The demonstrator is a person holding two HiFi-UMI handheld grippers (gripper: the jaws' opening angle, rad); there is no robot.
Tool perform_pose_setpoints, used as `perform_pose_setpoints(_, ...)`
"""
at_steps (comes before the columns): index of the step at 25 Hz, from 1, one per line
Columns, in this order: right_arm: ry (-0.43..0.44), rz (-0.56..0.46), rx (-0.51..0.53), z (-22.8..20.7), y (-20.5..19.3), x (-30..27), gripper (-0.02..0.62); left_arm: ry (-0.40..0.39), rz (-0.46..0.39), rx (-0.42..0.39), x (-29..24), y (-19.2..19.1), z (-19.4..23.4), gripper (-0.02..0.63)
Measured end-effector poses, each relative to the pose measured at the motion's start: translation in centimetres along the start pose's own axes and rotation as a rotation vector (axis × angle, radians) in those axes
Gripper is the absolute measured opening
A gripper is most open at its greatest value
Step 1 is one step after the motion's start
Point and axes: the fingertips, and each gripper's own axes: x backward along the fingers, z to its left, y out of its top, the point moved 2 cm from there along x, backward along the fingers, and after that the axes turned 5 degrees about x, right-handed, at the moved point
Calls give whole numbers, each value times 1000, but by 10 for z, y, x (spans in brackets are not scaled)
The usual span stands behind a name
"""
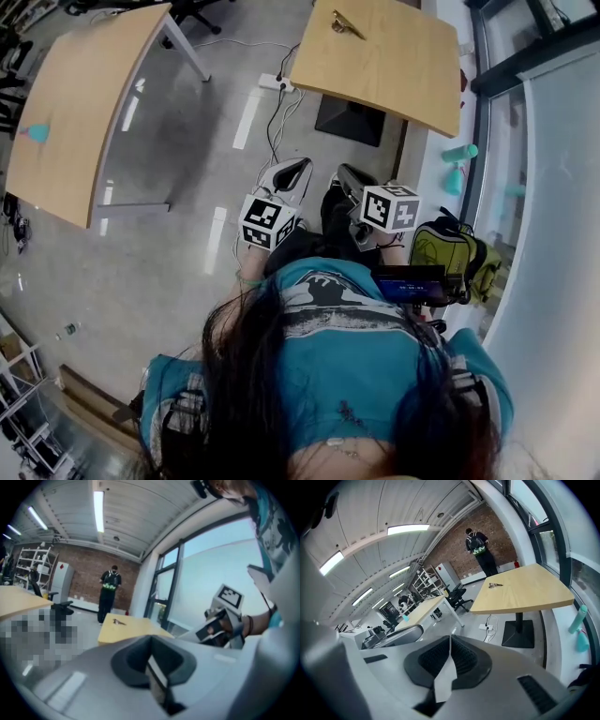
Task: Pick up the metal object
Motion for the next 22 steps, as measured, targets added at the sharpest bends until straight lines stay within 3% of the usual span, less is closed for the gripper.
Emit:
perform_pose_setpoints(5, 34, 29, 7, -7, 11, -22, 19, 37, -10, 24, -8, 4, 20, 2)
perform_pose_setpoints(10, 60, 41, 10, -37, 51, -51, 20, 99, -10, 37, -42, 22, 52, 2)
perform_pose_setpoints(18, 76, 23, 4, -114, 132, -71, 20, 128, -24, 11, -141, 71, 76, 2)
perform_pose_setpoints(22, 102, 24, -3, -173, 169, -85, 20, 136, -14, -2, -213, 85, 80, 3)
